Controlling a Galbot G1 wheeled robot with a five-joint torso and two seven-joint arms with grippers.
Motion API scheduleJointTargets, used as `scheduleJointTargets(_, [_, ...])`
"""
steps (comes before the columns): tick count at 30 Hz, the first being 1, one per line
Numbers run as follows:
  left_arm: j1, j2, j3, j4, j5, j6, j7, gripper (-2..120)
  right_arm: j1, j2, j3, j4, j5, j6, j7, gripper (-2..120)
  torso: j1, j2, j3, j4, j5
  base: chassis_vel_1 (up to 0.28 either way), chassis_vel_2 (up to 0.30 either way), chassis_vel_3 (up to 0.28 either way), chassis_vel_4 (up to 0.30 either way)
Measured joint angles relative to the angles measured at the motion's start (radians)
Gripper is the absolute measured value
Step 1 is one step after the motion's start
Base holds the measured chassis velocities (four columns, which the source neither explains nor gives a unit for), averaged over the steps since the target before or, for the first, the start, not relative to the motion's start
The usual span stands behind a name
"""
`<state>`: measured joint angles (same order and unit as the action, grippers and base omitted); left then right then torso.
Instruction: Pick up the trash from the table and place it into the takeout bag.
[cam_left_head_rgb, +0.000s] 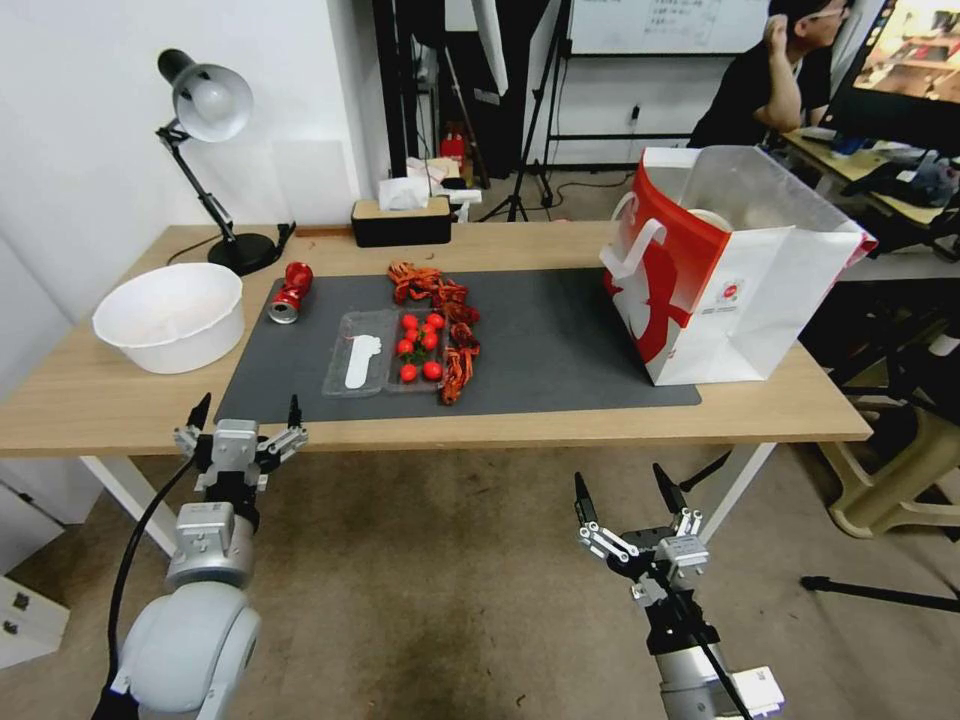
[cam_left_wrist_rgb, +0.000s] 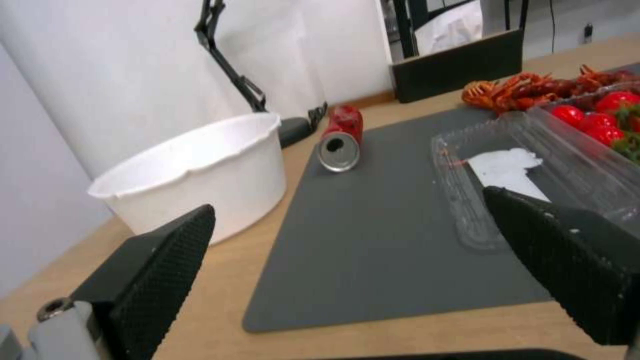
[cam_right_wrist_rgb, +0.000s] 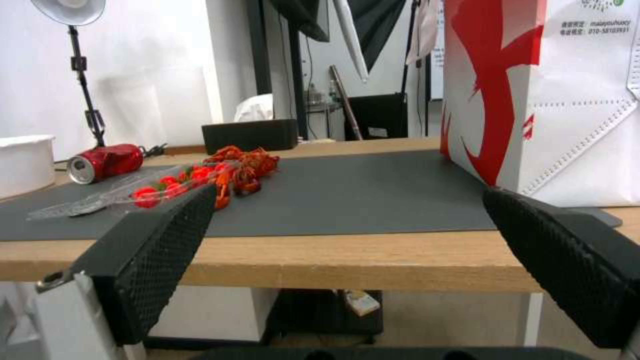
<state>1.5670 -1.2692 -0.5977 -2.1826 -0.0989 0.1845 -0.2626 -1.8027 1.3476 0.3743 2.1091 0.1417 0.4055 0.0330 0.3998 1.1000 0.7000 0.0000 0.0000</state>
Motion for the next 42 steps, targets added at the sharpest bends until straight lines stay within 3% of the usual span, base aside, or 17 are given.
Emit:
scheduleJointTargets(15, [0.0,-0.01,0.005,0.022,-0.028,-0.018,0.012,100,0.007,0.007,0.0,-0.01,-0.001,-0.002,0.0,100,0.0,0.0,0.0,0.0001,0.0,0.0,0.0,0.0,0.0])
scheduleJointTargets(23, [-0.032,0.019,-0.005,0.005,-0.1,0.022,0.05,100,-0.004,0.01,0.0,0.001,-0.004,0.0,0.0,100,0.0,0.0,0.0,0.0001,0.0,0.0,0.0,0.0,0.0])
scheduleJointTargets(29, [-0.148,0.096,-0.02,0.017,-0.218,0.117,0.073,100,-0.003,0.009,0.003,0.003,-0.006,0.002,0.001,100,0.0,0.0,0.0,0.0001,-0.0001,0.0,0.0,0.0,0.0])
scheduleJointTargets(35, [-0.247,0.167,0.008,0.078,-0.271,0.137,0.075,100,0.007,0.009,0.004,-0.013,-0.005,0.0,0.005,100,0.0,0.0,0.0,0.0,-0.0001,0.0,0.0,0.0,0.0])
scheduleJointTargets(39, [-0.349,0.218,0.058,0.142,-0.309,0.148,0.074,100,0.015,0.012,0.005,-0.024,-0.004,-0.002,0.006,100,0.0,0.0,0.0,0.0001,-0.0002,0.0,0.0,0.0,0.0])
scheduleJointTargets(42, [-0.479,0.259,0.138,0.214,-0.346,0.168,0.07,100,0.022,0.015,0.007,-0.034,-0.003,-0.004,0.007,100,0.0,0.0,0.0,0.0001,-0.0002,0.0,0.0,0.0,0.0])
